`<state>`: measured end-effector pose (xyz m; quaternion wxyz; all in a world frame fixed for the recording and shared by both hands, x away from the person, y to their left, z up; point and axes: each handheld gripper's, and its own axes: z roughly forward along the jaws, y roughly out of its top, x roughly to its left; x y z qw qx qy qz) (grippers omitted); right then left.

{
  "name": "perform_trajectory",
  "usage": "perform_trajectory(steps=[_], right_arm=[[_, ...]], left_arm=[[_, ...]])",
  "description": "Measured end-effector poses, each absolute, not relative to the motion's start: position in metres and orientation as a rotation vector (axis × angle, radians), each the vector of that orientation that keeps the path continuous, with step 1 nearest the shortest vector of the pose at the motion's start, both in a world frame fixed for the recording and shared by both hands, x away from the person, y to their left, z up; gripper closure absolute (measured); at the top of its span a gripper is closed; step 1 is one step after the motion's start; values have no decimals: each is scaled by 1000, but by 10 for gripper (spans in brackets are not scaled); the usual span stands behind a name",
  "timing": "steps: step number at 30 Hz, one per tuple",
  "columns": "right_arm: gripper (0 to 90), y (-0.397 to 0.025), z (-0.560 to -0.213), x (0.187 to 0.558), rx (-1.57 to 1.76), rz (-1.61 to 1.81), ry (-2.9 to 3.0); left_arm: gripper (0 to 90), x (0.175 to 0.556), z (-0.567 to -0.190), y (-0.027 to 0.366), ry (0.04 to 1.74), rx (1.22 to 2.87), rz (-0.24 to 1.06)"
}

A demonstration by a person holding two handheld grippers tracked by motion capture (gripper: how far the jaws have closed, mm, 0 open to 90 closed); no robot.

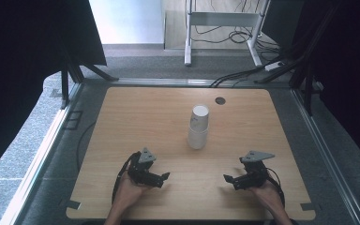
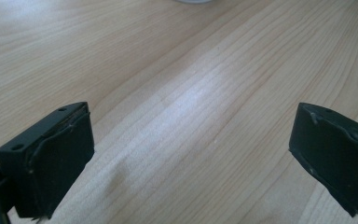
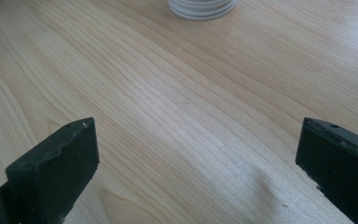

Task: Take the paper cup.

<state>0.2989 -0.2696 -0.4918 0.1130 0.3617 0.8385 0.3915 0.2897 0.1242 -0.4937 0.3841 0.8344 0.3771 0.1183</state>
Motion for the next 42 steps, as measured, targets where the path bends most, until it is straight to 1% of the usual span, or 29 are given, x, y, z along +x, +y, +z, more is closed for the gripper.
perform_trajectory(steps=[20, 31, 42], right_arm=[[0, -267, -475, 308, 1032, 1197, 2488], [0, -263, -464, 313, 1018, 1215, 2502], [0, -262, -455, 320, 1000, 1233, 2496]], left_arm=[[17, 305, -480, 117, 921, 2114, 304], [23, 314, -468, 106, 878, 2125, 326], [22, 324, -460, 98, 861, 2116, 321]])
